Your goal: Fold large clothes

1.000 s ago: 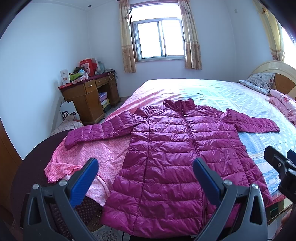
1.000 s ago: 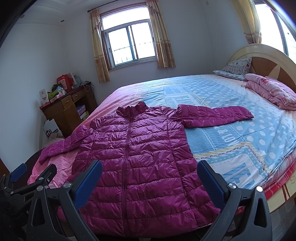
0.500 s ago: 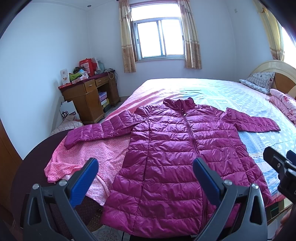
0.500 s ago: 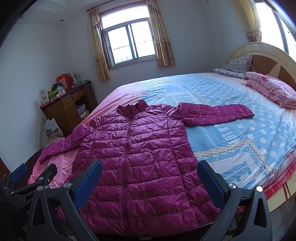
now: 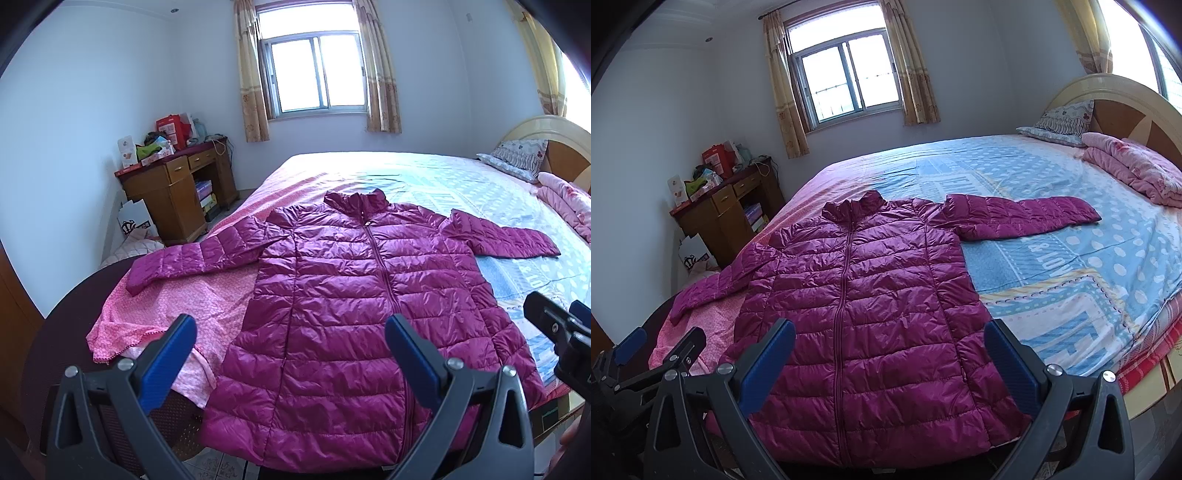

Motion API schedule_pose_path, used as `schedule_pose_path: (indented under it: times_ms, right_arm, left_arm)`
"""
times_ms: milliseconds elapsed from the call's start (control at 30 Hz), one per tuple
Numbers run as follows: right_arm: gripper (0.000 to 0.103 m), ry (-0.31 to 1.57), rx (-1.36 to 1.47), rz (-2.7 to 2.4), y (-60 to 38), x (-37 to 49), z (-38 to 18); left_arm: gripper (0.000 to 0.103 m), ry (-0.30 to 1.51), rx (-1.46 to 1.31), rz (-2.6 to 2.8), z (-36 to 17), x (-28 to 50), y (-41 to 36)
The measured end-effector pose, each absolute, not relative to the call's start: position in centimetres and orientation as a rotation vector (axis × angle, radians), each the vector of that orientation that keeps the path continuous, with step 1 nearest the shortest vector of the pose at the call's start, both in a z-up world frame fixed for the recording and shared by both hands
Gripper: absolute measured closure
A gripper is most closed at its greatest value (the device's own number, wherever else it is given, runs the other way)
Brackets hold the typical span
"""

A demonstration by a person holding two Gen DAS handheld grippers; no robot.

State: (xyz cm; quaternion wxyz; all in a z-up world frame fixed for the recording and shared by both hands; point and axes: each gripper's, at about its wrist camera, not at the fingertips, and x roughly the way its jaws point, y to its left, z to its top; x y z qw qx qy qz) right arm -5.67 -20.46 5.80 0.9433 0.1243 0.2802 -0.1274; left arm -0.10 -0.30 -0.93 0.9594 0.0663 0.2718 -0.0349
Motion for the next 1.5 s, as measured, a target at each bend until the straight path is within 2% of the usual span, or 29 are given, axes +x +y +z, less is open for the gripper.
schedule_pose_path:
  times_ms: [467, 633, 733, 767, 800, 867, 1000, 1133, 1300, 1500]
  right_arm:
    - [0.001, 0.629, 0.358, -0.257, -24.6, -3.9, 2.5]
    - [0.001, 0.624, 0.494, -0.287, -31.2, -2.9, 1.0]
    - [0.003, 0.56, 0.589, -0.335, -36.6, -2.8, 1.2]
    - [0.008, 0.54, 0.605, -0.361, -38.5, -2.6, 1.4]
    - [0.017, 0.52, 0.632, -0.386, -40.8, -2.4, 1.6]
    - [0.026, 0.48, 0.731, -0.439, -45.8, -2.1, 1.7]
    - [0.026, 0.4, 0.877, -0.545, -54.5, -1.5, 1.2]
    - [0.026, 0.407, 0.924, -0.662, -61.3, 0.3, -0.2]
    - [0.026, 0.439, 0.983, -0.765, -66.5, 2.7, -2.7]
    - [0.026, 0.46, 0.92, -0.805, -68.4, 6.7, -3.4]
  left_arm:
    - [0.0, 0.66, 0.087, -0.179, -4.1, 2.4, -0.1]
    - [0.0, 0.753, 0.046, -0.164, -5.9, 6.4, 0.6]
    - [0.0, 0.761, 0.028, -0.148, -5.9, 9.1, 1.1]
    - [0.0, 0.75, 0.024, -0.134, -5.7, 10.2, 1.3]
    - [0.0, 0.745, 0.022, -0.12, -5.6, 11.2, 1.4]
    - [0.0, 0.742, 0.009, -0.082, -5.5, 13.4, 1.9]
    - [0.0, 0.731, -0.031, -0.007, -5.7, 17.3, 2.6]
    - [0.0, 0.718, -0.004, 0.069, -6.9, 21.2, 2.5]
    - [0.0, 0.76, 0.006, 0.116, -9.2, 24.5, 2.5]
    - [0.0, 0.764, -0.053, 0.156, -11.5, 25.8, 3.2]
